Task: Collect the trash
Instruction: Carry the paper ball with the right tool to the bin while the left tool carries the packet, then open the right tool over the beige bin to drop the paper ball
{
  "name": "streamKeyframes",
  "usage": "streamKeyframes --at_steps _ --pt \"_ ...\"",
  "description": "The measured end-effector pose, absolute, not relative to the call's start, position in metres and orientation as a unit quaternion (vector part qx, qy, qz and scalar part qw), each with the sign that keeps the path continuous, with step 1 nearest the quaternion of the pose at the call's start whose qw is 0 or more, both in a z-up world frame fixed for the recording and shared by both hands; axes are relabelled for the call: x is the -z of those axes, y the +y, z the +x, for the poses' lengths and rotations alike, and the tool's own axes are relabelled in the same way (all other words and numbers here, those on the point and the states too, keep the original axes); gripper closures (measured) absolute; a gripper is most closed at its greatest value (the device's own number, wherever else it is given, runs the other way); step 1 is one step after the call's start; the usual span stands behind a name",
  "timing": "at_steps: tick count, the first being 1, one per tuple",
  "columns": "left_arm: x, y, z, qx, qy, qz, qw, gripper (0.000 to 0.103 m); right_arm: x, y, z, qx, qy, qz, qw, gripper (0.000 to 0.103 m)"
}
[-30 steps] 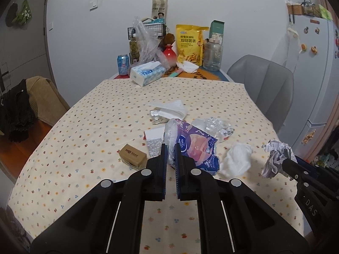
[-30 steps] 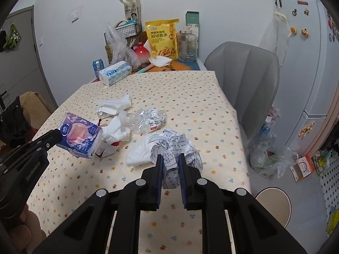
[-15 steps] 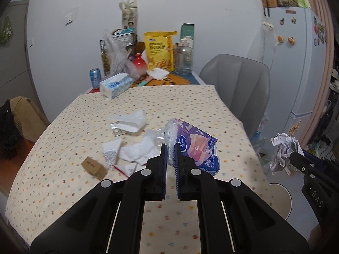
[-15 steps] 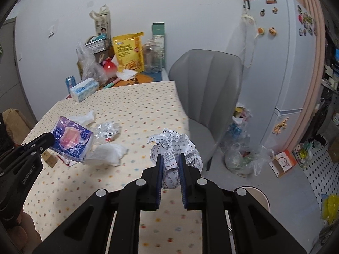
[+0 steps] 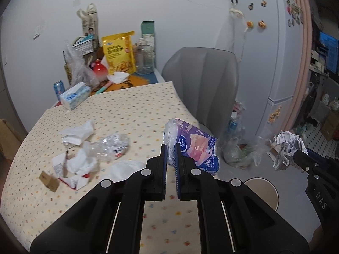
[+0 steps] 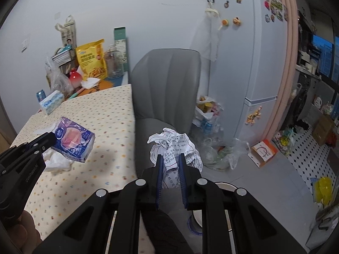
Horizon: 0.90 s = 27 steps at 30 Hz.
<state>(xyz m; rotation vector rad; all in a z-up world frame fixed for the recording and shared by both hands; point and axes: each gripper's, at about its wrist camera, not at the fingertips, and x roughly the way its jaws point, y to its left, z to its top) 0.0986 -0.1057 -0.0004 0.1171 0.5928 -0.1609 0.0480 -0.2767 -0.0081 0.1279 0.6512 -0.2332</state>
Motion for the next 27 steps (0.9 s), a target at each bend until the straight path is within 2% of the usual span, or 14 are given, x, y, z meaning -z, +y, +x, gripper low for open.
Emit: streamKeyframes --at_steps 27 --pt "0.055 -0.284 0.137 0.163 0.338 0.158 0.913 0.095 0.074 -0.428 0.052 0.18 0.353 0.159 0.904 0.087"
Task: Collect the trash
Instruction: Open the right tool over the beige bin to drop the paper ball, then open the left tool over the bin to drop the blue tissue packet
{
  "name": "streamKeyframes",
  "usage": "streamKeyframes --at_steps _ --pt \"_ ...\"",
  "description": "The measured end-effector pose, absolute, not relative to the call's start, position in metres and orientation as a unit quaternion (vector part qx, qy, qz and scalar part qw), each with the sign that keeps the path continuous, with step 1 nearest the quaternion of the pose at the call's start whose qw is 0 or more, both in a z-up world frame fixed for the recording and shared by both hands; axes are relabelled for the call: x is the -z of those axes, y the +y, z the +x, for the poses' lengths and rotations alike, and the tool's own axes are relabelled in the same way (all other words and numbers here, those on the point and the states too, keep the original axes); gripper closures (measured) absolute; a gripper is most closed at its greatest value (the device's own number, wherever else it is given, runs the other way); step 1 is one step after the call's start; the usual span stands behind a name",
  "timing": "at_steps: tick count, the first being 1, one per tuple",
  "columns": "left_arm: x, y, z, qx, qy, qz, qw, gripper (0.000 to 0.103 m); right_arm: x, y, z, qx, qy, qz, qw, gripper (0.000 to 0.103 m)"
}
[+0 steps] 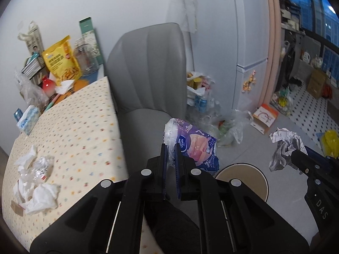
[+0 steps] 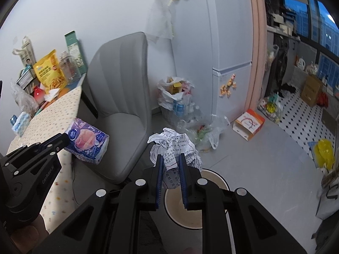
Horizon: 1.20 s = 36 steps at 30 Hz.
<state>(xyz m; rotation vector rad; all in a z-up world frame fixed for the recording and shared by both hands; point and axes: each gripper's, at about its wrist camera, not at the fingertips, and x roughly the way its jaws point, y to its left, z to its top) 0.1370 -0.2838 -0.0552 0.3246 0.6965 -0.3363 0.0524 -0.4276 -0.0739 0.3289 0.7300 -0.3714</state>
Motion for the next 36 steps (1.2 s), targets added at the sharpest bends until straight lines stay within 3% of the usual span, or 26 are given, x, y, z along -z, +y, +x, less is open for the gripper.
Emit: streamKeyframes --at_steps 9,12,13,17,22,26,36 --pt "0.076 -0.321 0.149 0.177 0.356 0.182 0.899 0.095 0.104 -0.463 0.065 0.187 0.37 0.189 0.89 0.087" --pt "0.082 -0.328 0.151 0.177 0.361 0.188 0.896 0.095 0.116 -0.471 0.071 0.184 0.372 0.197 0.888 0.075" --pt "0.084 -0.332 0.152 0.176 0.363 0.19 0.895 0.095 0.12 -0.473 0.073 0.183 0.376 0.196 0.887 0.063" --pt "0.09 -0.336 0.154 0.174 0.369 0.194 0.892 0.096 0.13 -0.481 0.073 0.191 0.381 0.2 0.882 0.054" --pt "0.092 -0.348 0.15 0.187 0.371 0.202 0.887 0.095 0.134 -0.496 0.06 0.206 0.384 0.213 0.874 0.052" --pt "0.093 -0.367 0.139 0.209 0.372 0.211 0.879 0.095 0.127 -0.504 0.039 0.23 0.382 0.214 0.869 0.037" --pt "0.096 -0.422 0.1 0.273 0.372 0.233 0.856 0.095 0.124 -0.543 -0.022 0.294 0.374 0.23 0.849 0.031"
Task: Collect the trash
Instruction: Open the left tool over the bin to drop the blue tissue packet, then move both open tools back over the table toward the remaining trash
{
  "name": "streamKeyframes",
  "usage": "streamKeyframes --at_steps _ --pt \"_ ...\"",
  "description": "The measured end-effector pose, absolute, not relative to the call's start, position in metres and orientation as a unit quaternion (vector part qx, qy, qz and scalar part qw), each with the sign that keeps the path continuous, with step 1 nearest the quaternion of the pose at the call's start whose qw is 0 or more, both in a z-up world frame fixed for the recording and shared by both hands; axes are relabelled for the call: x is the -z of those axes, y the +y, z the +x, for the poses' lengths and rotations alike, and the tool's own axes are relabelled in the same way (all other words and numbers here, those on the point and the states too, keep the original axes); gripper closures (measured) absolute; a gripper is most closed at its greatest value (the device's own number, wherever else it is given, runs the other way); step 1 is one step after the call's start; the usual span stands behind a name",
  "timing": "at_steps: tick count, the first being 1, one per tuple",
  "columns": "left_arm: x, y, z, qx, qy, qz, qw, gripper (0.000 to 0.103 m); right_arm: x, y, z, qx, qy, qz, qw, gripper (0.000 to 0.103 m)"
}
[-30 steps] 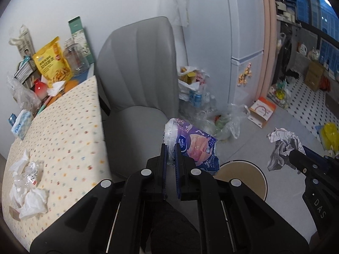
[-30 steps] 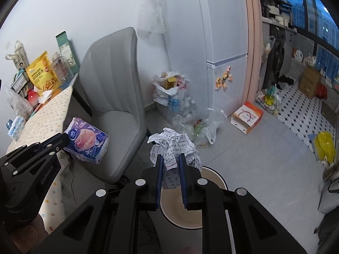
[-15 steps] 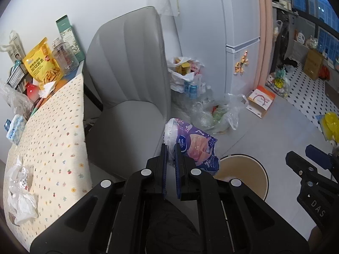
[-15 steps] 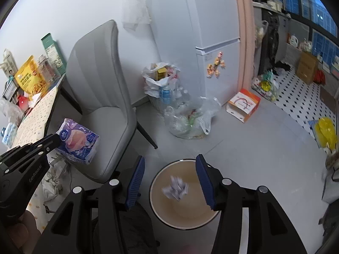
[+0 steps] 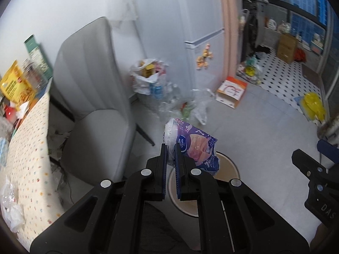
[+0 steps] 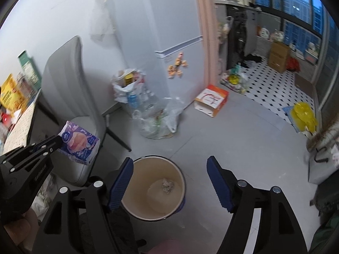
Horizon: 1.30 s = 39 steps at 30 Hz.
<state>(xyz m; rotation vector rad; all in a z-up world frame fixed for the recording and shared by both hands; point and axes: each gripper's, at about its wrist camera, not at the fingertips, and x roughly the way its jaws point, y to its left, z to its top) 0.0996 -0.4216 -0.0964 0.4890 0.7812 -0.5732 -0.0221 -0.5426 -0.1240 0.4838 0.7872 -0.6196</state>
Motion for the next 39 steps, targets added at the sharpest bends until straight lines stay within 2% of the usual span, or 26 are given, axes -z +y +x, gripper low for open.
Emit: streamKeyframes --at_steps 3,5,7,8,9,11,13,15,19,25,39 --pt "0.097 -0.435 0.091 0.287 0.372 0.238 0.85 0.092 0.126 -0.554 -0.036 0.306 0.372 0.24 0.843 0.031" --pt "0.097 -0.44 0.089 0.283 0.372 0.243 0.85 0.085 0.125 -0.559 -0.043 0.313 0.368 0.244 0.841 0.031" --pt "0.095 -0.441 0.088 0.283 0.371 0.244 0.85 0.058 0.123 -0.565 -0.05 0.322 0.36 0.249 0.84 0.031" --pt "0.093 -0.44 0.087 0.281 0.366 0.243 0.853 0.05 0.123 -0.567 -0.052 0.323 0.358 0.252 0.839 0.031" --pt "0.09 -0.438 0.086 0.279 0.36 0.241 0.857 0.037 0.123 -0.569 -0.053 0.323 0.356 0.254 0.839 0.031" --pt "0.081 -0.431 0.087 0.277 0.35 0.231 0.864 0.031 0.121 -0.568 -0.053 0.322 0.353 0.254 0.841 0.031" --pt "0.075 -0.424 0.09 0.263 0.342 0.231 0.872 0.02 0.119 -0.565 -0.053 0.317 0.351 0.253 0.844 0.031" --pt "0.068 -0.414 0.092 0.251 0.335 0.227 0.879 0.018 0.117 -0.56 -0.05 0.309 0.35 0.251 0.848 0.03" --pt "0.053 -0.385 0.097 0.233 0.327 0.199 0.894 0.01 0.109 -0.548 -0.045 0.293 0.342 0.25 0.857 0.022" --pt "0.029 -0.33 0.101 0.202 0.31 0.16 0.915 0.006 0.084 -0.51 -0.031 0.264 0.323 0.224 0.881 0.009" --pt "-0.017 -0.182 0.1 0.144 0.286 0.063 0.945 0.006 0.021 -0.409 0.005 0.186 0.297 0.154 0.924 0.008"
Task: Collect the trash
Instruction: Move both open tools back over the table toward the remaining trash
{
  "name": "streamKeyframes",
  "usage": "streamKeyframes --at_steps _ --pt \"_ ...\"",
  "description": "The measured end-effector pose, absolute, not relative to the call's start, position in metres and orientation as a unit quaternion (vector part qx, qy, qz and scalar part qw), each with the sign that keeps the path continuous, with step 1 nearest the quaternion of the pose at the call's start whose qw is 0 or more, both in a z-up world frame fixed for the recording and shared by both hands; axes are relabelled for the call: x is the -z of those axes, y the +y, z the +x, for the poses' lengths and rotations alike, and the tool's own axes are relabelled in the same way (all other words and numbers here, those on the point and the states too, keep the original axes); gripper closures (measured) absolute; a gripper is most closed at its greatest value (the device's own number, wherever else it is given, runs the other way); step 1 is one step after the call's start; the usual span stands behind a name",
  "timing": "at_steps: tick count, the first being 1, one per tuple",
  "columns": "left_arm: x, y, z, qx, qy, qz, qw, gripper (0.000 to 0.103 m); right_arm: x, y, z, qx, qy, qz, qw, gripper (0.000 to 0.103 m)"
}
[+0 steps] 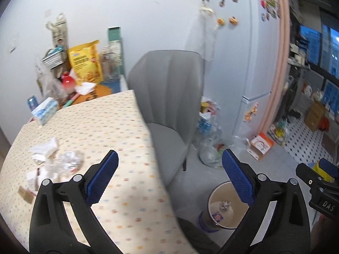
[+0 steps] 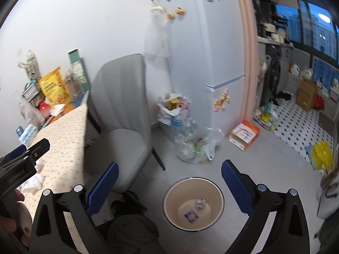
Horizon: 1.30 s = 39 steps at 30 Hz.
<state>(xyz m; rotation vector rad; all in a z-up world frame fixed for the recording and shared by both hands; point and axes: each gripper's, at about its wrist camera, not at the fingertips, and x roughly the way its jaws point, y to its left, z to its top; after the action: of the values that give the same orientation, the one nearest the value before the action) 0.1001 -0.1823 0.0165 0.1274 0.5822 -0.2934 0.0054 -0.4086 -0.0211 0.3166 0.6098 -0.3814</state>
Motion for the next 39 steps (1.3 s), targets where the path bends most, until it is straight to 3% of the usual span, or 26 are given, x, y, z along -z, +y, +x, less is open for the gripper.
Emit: streamKeyframes --at_steps 24,39 --pt "-0.042 0.023 0.074 0.014 0.257 -0.03 0.966 0.006 -0.034 -0.223 0.041 0.055 0.294 0.045 0.953 0.008" --pt "-0.036 0.094 0.063 -0.039 0.262 -0.047 0.963 0.006 -0.03 -0.145 0.055 -0.013 0.302 0.02 0.953 0.008"
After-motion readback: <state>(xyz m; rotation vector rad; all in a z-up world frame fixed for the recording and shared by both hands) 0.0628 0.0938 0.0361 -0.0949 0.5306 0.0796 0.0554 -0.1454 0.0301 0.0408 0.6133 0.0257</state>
